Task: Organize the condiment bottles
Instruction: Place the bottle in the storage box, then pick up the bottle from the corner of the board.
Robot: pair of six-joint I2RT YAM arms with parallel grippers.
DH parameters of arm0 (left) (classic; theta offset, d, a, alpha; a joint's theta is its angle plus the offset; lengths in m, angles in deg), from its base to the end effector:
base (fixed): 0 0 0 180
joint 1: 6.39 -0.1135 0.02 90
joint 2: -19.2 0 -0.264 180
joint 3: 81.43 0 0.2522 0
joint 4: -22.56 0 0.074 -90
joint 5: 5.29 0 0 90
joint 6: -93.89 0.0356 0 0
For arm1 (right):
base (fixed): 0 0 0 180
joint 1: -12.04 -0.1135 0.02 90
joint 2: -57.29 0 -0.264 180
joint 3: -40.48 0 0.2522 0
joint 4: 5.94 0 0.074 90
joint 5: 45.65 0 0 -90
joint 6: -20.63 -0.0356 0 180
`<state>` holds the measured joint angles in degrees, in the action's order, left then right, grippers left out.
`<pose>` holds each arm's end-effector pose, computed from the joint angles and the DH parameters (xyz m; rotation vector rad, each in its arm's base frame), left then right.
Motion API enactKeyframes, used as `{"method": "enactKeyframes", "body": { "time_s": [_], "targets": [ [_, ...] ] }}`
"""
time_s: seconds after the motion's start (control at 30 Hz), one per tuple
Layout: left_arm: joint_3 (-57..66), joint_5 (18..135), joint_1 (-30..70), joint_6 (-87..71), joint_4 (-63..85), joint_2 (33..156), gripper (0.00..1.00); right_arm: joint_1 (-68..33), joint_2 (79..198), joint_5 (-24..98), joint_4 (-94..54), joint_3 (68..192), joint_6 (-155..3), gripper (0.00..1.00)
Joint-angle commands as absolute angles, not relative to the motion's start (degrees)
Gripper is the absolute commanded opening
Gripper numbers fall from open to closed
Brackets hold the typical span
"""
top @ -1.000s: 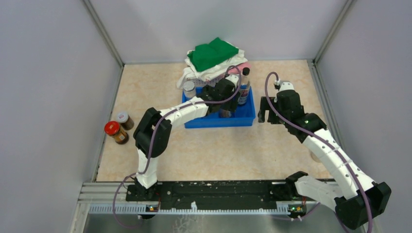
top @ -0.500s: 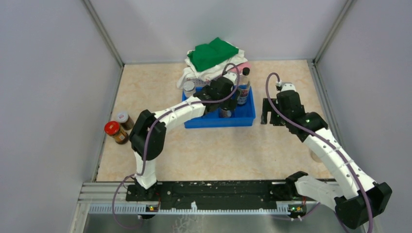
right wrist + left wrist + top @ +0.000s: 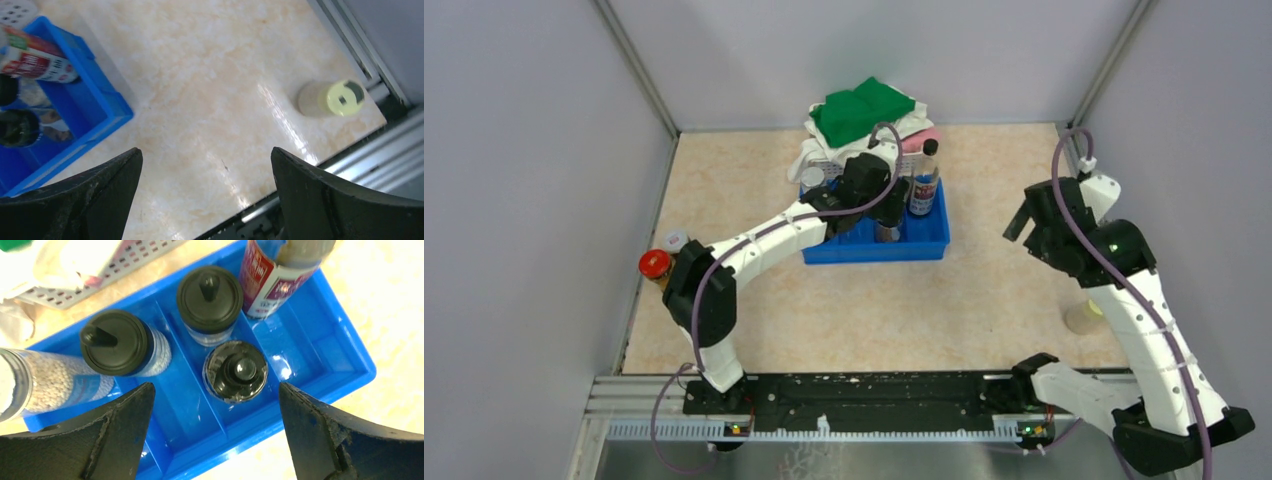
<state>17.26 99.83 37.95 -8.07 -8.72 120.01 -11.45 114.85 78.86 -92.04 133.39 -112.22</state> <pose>0.3012 -0.2813 0.3038 0.4498 2.0976 -0.2932 0.1451 0.0411 0.4022 0.6249 2.1792 -0.1462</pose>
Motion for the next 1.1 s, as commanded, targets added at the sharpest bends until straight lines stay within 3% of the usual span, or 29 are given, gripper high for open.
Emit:
{"method": "enactKeyframes", "body": {
  "time_s": [0.0, 0.13, 0.23, 0.47, 1.07],
  "targets": [
    [14.1, 95.3, 37.3, -7.3, -6.0, 117.2, 0.99, -9.7, 114.5, 81.0, -105.8, 127.5, -131.9, 0.99],
    [13.4, 93.2, 37.3, -7.8, -6.2, 116.9, 0.99, -2.2, 113.0, 74.6, -105.3, 116.4, -142.7, 0.99],
    [12.9, 91.3, 37.3, -8.4, -5.7, 116.5, 0.99, 1.3, 114.6, 76.4, -105.7, 114.1, -144.2, 0.99],
    [11.6, 90.7, 37.4, -8.7, -5.8, 115.4, 0.99, 13.2, 115.8, 77.2, -100.5, 111.2, -137.3, 0.99],
    [11.9, 92.2, 37.4, -7.4, -6.4, 116.4, 0.99, 28.8, 123.6, 78.8, -90.9, 107.9, -125.8, 0.99]
  ]
}}
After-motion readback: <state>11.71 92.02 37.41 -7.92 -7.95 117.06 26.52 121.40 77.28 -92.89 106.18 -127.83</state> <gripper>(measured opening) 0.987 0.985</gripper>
